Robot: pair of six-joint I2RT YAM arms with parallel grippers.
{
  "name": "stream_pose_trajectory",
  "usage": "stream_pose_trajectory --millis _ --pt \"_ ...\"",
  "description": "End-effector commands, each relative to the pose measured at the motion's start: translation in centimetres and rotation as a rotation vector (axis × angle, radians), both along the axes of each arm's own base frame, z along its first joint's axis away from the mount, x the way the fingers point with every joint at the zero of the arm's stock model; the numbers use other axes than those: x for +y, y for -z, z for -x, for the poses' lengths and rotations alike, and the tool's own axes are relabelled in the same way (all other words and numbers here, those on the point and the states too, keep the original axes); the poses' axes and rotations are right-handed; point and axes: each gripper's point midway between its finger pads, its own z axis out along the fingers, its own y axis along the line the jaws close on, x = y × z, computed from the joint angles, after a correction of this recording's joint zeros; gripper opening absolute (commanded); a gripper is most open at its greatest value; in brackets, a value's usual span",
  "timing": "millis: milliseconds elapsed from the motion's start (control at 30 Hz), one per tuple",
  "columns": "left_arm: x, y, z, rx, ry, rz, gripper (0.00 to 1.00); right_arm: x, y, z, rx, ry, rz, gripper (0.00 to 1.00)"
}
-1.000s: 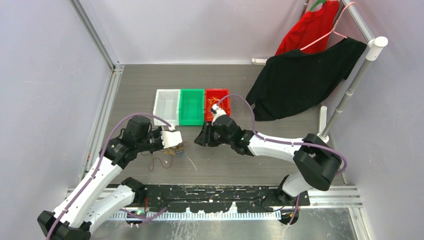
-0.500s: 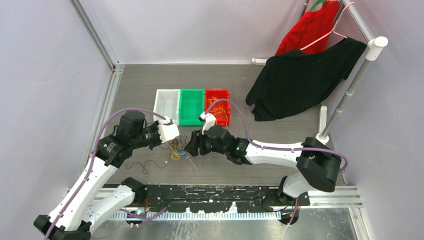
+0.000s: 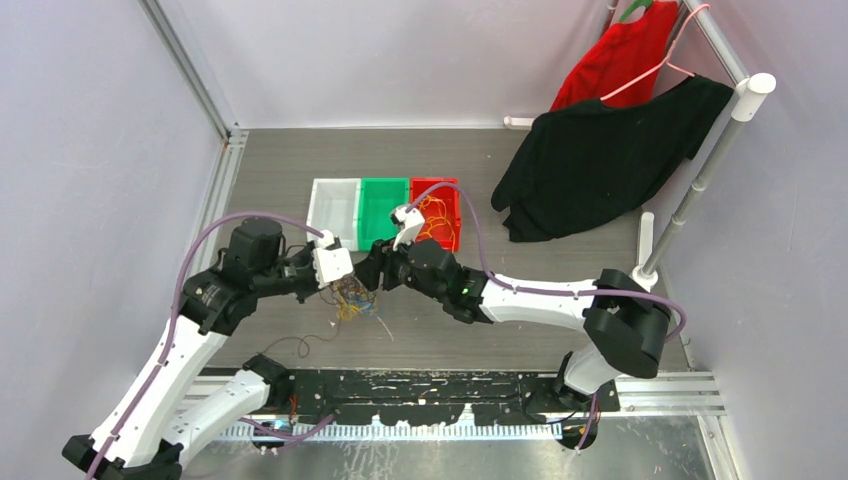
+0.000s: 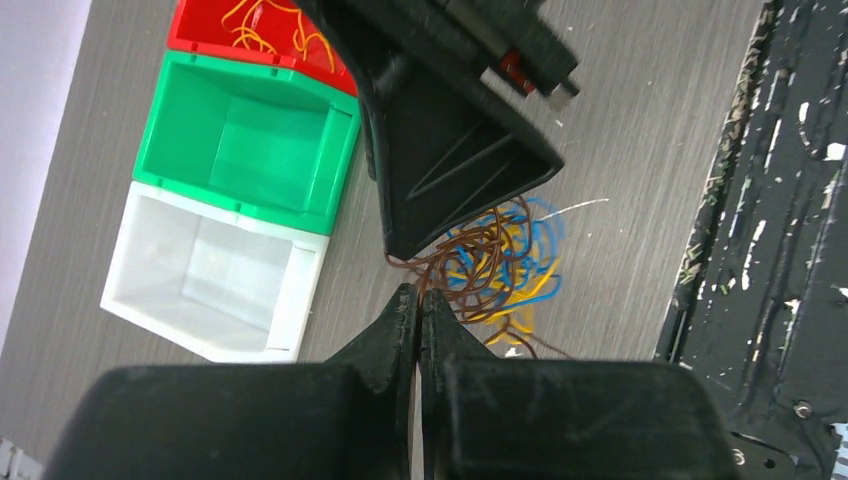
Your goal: Untangle the cables
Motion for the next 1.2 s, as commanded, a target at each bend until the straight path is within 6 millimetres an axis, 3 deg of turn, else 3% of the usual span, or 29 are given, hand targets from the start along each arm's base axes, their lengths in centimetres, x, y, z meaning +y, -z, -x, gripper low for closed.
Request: stream_pose_trajectory --millis 0,233,367,500,667,800,967,1167 --pt "-1.0 -3.3 0.5 -0.038 0.043 0.078 0.00 1.2 -2.0 -0.9 -0.027 0.028 -0.071 0.53" --pt "-1.3 -5.4 0.7 -0.069 0.059 0.111 0.00 0.3 -0.6 -1.1 0.003 0.073 -0.058 0.32" --pt "-1.4 -6.3 0.5 -0.093 0.060 0.120 0.00 -0.2 0.0 -1.1 0.028 0.096 -0.038 0.15" --pt "-1.1 -7.8 0.1 -0.149 0.042 0.127 0.00 -1.9 1.9 -1.1 0.054 0.144 0.008 0.02" --pt "0.2 -8.7 -0.6 -0.246 0.002 0.084 0.00 -5.9 4.7 -1.4 0.086 0.270 0.098 0.01" --pt "1.6 -9.6 -2.6 -0.365 -0.089 0.043 0.00 -9.8 6.2 -1.3 0.119 0.380 0.171 0.01" --pt "4.1 -12.1 -6.2 -0.529 -0.288 0.016 0.00 -13.5 6.8 -0.9 0.157 0.475 0.219 0.01" --pt "5.2 -14.6 -7.8 -0.622 -0.399 0.055 0.00 -15.9 6.4 -0.4 0.133 0.514 0.229 0.01"
